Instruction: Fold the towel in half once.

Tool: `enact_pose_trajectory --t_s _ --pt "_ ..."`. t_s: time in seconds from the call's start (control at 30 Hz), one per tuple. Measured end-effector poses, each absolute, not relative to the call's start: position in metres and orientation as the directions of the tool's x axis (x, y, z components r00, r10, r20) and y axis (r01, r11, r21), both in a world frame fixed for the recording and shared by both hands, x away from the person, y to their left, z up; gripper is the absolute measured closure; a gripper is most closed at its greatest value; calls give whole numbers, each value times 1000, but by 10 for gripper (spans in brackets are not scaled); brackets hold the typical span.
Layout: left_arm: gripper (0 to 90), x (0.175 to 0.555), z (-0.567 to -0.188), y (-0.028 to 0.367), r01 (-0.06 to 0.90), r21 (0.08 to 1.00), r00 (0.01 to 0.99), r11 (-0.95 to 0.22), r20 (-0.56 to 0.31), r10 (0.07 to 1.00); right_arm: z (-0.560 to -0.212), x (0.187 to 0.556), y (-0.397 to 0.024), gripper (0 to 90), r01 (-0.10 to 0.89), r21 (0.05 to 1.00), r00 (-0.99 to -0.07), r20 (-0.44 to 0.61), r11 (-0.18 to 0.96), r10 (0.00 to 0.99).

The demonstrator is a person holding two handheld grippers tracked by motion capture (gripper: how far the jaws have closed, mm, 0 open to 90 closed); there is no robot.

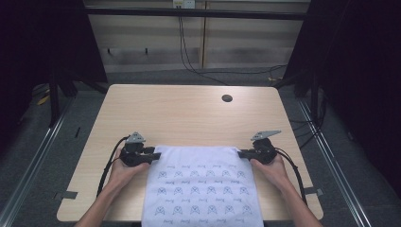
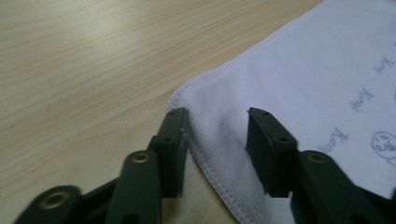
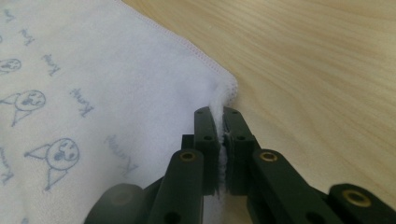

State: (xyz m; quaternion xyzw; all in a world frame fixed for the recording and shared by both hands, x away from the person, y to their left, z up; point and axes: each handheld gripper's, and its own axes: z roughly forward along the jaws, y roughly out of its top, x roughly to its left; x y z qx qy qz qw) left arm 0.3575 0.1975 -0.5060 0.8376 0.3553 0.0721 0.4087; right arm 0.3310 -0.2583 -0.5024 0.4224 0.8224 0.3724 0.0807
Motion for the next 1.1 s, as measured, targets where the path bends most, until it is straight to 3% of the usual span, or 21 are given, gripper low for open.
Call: enact_pose_trajectory --t_s 0.03,0.07,0.1,0.17,0.4,0.6,0.8,0.9,1.1 --pt "681 357 -506 195 539 730 759 -420 -204 618 -503 331 -258 862 632 684 -632 185 363 752" --pt "811 354 -505 192 533 726 761 -435 -186 621 -502 330 -257 863 629 688 -644 202 361 738" --pt "850 352 -504 189 524 718 772 -458 -174 612 -501 330 -257 863 629 689 -642 202 359 740" --pt "866 354 -505 191 542 715 762 -442 -194 618 -499 330 -259 864 632 699 -640 227 335 734" --pt "871 349 -494 202 567 741 739 -360 -266 619 -486 323 -268 865 629 733 -633 290 258 718" --pt "870 347 -478 206 555 776 763 -300 -330 557 -454 321 -277 866 578 792 -651 304 196 696" --pt "873 363 -455 206 521 812 756 -262 -296 584 -430 333 -277 866 542 820 -659 276 186 700" --pt "872 373 -427 202 470 840 773 -271 -243 586 -416 342 -279 866 527 831 -654 262 179 709" --pt "872 388 -388 207 422 880 770 -219 -220 598 -387 358 -284 865 490 861 -639 247 138 728"
